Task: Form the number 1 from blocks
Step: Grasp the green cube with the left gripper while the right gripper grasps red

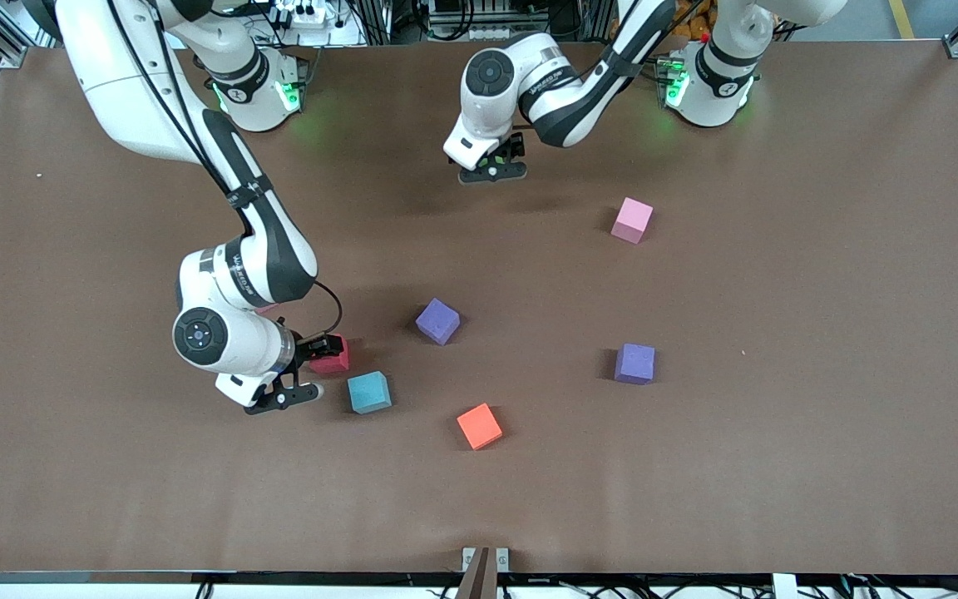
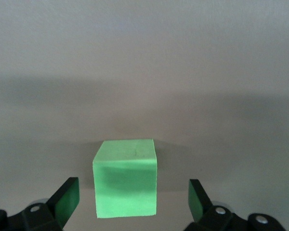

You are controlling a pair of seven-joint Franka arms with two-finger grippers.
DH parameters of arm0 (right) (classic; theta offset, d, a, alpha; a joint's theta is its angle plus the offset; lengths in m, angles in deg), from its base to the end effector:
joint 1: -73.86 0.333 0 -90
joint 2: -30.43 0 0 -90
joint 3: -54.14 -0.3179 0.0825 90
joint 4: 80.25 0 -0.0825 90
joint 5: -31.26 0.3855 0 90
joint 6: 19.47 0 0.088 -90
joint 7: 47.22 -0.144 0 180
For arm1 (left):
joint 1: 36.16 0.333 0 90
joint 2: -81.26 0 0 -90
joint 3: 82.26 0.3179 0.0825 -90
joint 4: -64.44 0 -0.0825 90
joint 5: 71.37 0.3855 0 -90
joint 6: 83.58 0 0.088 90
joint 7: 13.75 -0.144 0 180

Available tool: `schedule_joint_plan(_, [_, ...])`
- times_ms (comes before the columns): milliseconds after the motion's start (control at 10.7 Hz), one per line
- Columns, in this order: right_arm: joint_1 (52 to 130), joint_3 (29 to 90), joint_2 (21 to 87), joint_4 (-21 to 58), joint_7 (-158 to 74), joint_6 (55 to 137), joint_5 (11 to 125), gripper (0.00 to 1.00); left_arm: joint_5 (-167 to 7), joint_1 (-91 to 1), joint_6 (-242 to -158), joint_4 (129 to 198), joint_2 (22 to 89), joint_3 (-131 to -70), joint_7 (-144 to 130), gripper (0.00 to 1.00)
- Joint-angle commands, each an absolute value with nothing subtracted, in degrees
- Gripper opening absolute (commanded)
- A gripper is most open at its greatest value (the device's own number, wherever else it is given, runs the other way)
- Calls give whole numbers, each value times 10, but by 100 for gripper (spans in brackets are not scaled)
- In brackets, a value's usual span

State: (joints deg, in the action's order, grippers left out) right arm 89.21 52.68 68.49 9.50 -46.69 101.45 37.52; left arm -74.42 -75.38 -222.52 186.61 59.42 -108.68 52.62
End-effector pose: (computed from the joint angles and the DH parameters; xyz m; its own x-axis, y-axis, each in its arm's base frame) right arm 0.6552 0.2050 0.2084 0.9634 0.2385 -0.1221 0.2267 -0.9685 -0.1029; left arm 0.2287 -0.5207 0.2055 0.9761 0.0741 -0.2045 0.0811 -0.9964 0.0257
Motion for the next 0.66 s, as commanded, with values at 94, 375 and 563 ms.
schedule_joint_plan(94, [913, 540, 694, 90, -465, 1019, 385, 100, -701, -754, -2254, 1887, 585, -1092, 530, 100])
schedule_joint_plan(375, [922, 548, 700, 119, -466, 1044, 386, 100, -703, -754, -2259, 1885, 569, -1092, 535, 100])
schedule_joint_plan(563, [929, 556, 704, 121, -467, 1045, 386, 99, -704, -754, -2264, 1884, 557, -1092, 536, 100])
